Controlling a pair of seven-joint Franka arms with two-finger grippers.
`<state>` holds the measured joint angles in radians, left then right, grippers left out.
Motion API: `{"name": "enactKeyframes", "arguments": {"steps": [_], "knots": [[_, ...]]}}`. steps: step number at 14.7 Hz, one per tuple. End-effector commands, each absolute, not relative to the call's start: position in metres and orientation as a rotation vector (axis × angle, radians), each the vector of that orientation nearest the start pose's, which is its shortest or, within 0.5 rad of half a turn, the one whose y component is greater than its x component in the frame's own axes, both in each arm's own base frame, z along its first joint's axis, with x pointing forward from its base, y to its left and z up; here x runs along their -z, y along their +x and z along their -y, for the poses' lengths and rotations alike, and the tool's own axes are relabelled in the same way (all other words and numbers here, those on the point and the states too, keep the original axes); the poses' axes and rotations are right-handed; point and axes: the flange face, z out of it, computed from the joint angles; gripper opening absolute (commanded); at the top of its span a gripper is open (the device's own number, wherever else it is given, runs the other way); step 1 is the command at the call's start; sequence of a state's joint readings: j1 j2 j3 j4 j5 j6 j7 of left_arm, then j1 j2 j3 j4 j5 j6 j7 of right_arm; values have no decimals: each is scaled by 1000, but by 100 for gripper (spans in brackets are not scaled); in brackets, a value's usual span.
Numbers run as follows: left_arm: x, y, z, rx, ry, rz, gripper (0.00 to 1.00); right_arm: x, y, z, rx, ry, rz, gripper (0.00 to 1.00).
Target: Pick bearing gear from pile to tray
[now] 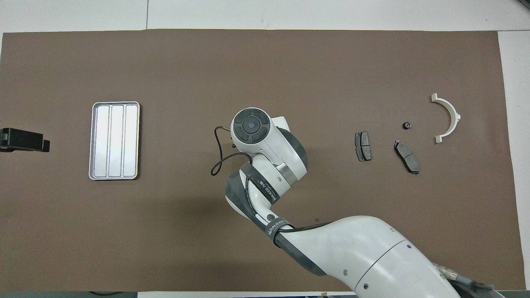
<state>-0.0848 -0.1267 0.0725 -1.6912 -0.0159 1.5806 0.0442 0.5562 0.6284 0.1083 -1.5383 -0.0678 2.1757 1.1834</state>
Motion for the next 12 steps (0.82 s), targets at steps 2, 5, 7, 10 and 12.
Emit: {"name": "enactKeyframes", "arguments": {"steps": [2, 5, 7, 10, 12], "knots": [[-640, 508, 15, 34, -3165, -105, 100, -287, 567, -419, 28, -3006, -890, 40], [-639, 508, 10, 35, -3167, -4, 100, -294, 571, -418, 18, -3001, -924, 100], [-633, 507, 13, 58, -3168, 36, 100, -310, 583, -412, 7, -2995, -954, 100], [-632, 506, 13, 66, -3161, 31, 100, -324, 603, -385, 17, -2977, -1014, 100], [-631, 510, 16, 112, -3161, 24, 100, -346, 625, -356, 43, -2944, -1043, 100]]}}
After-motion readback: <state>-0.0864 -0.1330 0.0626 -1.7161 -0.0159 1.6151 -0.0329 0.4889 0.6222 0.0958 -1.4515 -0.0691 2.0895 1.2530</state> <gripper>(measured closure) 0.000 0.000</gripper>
